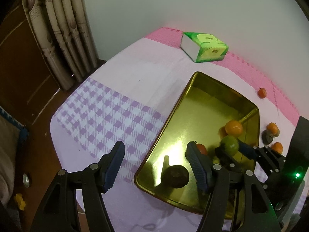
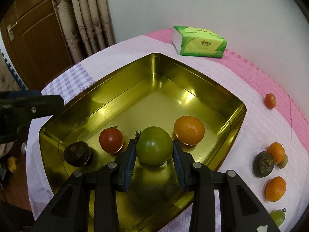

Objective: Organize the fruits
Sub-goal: 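Lower the green tomato into the tin and open the right tool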

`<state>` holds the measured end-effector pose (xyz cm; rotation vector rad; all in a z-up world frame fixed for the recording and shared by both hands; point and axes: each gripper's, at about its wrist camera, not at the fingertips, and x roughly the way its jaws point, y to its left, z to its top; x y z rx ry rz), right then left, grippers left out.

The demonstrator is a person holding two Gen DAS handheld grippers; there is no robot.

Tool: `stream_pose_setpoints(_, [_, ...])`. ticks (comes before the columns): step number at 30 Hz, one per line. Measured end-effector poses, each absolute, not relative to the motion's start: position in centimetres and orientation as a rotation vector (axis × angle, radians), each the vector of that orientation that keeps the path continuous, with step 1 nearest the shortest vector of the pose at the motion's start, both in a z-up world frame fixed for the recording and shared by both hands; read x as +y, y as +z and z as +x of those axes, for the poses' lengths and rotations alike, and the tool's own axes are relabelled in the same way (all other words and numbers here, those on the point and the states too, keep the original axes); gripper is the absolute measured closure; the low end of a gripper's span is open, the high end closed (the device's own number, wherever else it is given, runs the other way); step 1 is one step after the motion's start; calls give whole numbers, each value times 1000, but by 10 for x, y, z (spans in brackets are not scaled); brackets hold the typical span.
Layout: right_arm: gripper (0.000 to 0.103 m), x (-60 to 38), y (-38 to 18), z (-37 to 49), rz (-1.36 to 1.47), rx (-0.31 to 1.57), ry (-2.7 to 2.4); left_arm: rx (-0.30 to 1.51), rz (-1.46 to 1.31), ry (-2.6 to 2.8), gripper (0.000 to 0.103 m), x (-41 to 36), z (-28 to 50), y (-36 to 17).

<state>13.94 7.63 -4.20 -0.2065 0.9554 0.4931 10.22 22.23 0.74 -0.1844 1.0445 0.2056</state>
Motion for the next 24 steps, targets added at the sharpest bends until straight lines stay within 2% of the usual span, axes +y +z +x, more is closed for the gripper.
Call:
stream_pose_setpoints(3, [65,77,-41,138,-201,944,493,1039,-200,203,36,224,102,8])
stream_pose_setpoints(5, [59,78,-37,136,-196,927,498,1035,-211,203,36,225,101,9])
stream_pose_setpoints(10, [59,64,-17,126,-181,872,486,1033,-196,206,36,224,102,8])
stream_pose_setpoints(17, [56,-17,4,107,-104,819,336,1036,-163,192,36,215,101,7])
stream_pose_setpoints(24, [56,-107,-7,93,-47,841,152,1050,-137,152,33,202,102,2])
